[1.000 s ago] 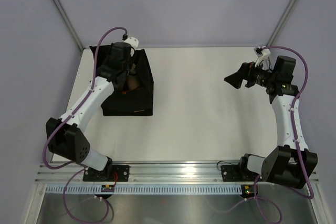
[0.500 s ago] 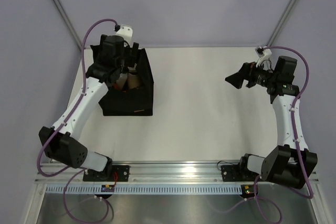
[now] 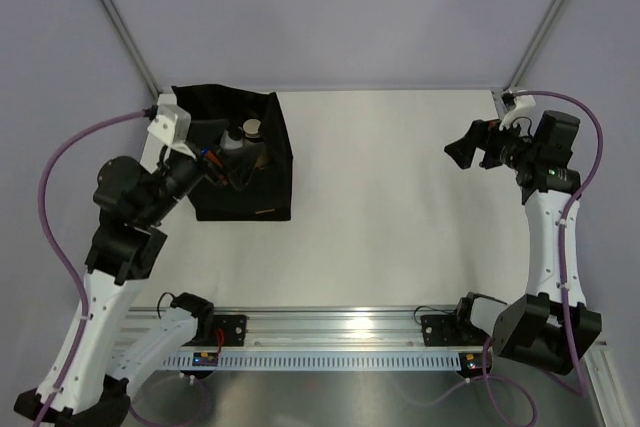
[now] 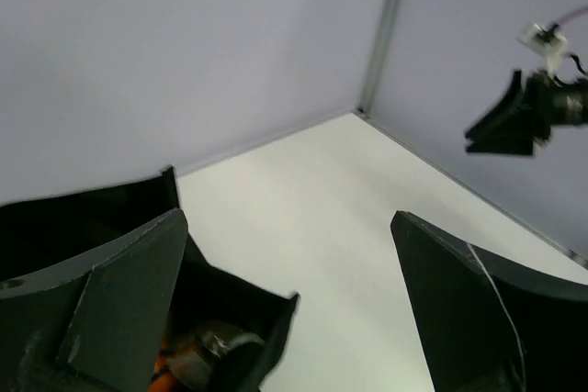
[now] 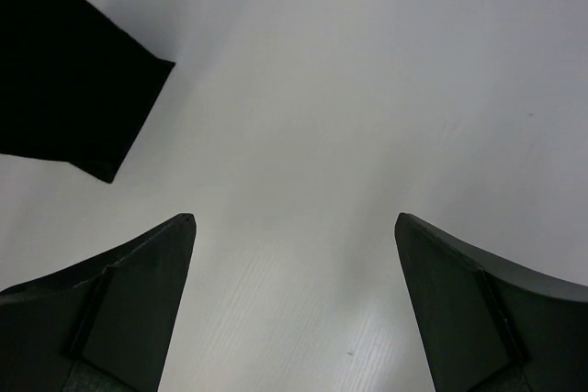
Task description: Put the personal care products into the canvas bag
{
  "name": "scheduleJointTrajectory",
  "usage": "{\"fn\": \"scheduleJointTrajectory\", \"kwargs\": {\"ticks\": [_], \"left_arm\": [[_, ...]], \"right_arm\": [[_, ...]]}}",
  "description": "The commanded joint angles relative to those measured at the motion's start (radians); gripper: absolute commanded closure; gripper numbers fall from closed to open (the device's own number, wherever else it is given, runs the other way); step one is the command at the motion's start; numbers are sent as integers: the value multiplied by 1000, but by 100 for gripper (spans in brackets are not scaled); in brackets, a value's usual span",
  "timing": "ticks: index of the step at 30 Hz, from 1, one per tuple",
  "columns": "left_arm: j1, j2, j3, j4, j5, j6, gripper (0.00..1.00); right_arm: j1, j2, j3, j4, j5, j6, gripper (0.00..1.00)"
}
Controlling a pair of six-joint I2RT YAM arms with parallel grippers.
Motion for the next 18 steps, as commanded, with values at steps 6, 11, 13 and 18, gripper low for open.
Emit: {"fn": "scheduleJointTrajectory", "kwargs": {"ticks": [6,11,13,18], "left_arm": [[1,-284,-315,-81,118,4,1],[1,-407,-411,-121,69,55,1],[1,-445,-452,-118,67,54,1],[1,-497,-507,-88,44,37,1]], "right_arm": [[-3,-179,58,-76,317,24,1],[-3,-293,-68,19,277,78,1],[-3,-334,-94,59,295,99,1],[-3,-368,-112,50,391,141,0]]}}
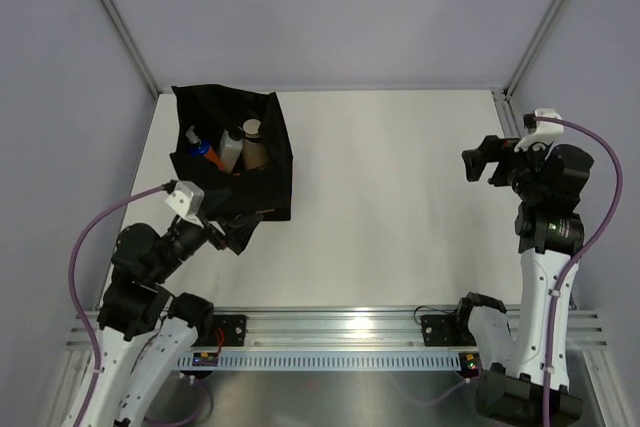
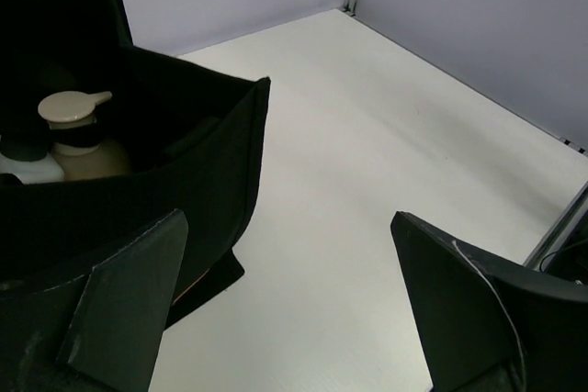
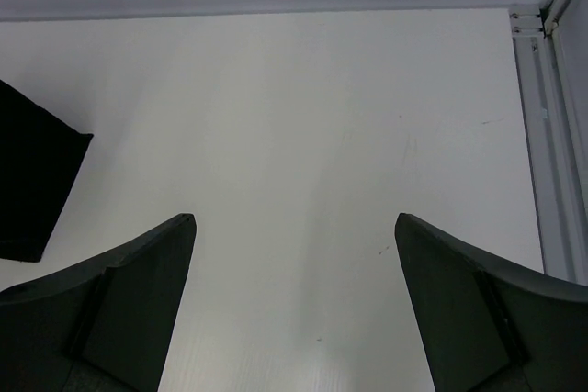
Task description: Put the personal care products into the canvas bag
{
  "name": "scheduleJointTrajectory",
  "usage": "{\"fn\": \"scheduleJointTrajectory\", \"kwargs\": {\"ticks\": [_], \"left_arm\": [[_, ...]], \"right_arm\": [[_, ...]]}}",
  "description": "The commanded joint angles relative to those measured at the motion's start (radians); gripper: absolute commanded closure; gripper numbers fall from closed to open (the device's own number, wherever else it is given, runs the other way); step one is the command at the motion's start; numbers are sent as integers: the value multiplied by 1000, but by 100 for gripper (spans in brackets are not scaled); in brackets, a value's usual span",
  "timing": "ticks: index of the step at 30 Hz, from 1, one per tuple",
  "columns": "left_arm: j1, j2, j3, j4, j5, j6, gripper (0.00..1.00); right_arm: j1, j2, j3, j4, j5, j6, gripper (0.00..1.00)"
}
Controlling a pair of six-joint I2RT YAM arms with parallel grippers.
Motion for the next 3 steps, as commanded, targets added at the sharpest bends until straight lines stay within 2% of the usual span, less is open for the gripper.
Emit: {"fn": "scheduleJointTrajectory", "kwargs": {"ticks": [1,3], "left_arm": [[1,-29,-37,49,-25,5,1],[1,-34,-41,55,-30,5,1]], "right_arm": [[-3,-14,-7,37,82,33,0],[-3,-44,-28,46,90,5,0]]}}
